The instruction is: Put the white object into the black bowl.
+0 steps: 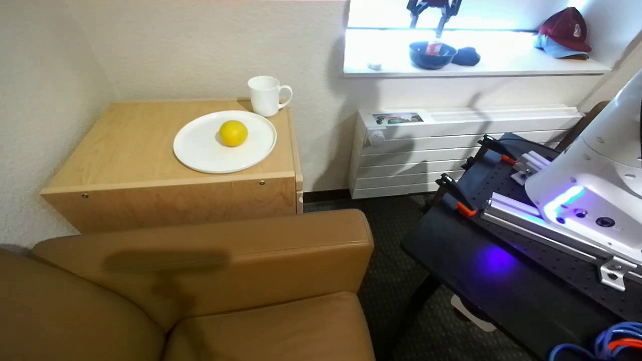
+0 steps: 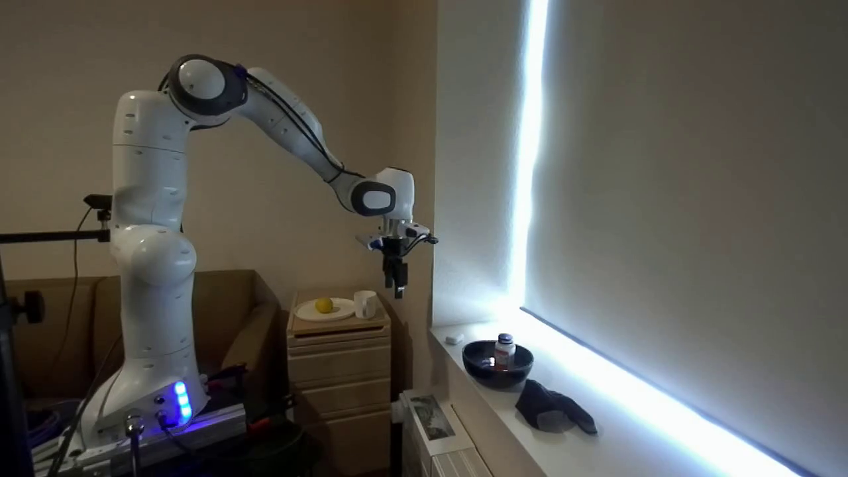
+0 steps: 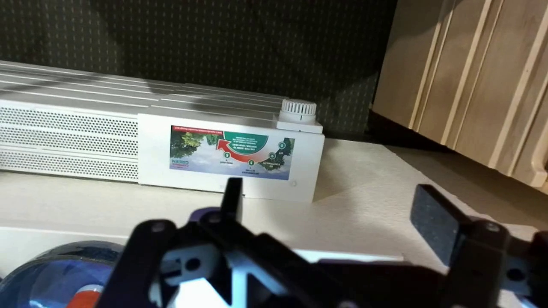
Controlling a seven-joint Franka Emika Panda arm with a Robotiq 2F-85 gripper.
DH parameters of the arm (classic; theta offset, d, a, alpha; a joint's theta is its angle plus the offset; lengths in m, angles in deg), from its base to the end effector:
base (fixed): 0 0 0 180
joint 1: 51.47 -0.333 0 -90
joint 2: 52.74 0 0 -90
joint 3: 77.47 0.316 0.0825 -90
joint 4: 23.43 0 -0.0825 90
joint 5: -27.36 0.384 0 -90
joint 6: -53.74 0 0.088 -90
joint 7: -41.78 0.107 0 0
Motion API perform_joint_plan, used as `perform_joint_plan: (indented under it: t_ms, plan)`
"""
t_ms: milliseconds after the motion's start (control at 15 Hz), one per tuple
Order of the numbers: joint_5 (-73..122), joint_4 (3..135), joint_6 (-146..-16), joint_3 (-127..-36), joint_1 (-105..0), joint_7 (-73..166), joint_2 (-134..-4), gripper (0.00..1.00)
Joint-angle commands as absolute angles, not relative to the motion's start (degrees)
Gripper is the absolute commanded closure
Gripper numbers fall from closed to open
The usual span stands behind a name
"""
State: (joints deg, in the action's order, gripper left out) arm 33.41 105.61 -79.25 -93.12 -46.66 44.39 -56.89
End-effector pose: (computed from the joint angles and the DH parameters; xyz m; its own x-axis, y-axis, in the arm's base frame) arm 0.4967 -0.1829 0.3337 0.8898 -0.4563 -0.0048 -0.4558 -0.8882 -0.0574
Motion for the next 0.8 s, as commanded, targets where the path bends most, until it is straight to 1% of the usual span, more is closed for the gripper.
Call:
perform_joint_plan:
  t_ms: [0,467,533,600,733]
  plan:
    - [36.1,100.83,-80.01,-91.26,-44.16,53.36,-62.59,0.0]
    - [49.31,86.81,-81.22,-90.95,-40.06,64.24,-75.53,0.0]
    - [50.51,86.22,-81.04,-90.99,-40.09,66.79,-75.6,0.0]
    - [47.59,89.11,-80.95,-91.35,-40.37,63.55,-73.6,0.0]
    - [47.58,88.17,-80.96,-91.28,-40.34,64.14,-74.57,0.0]
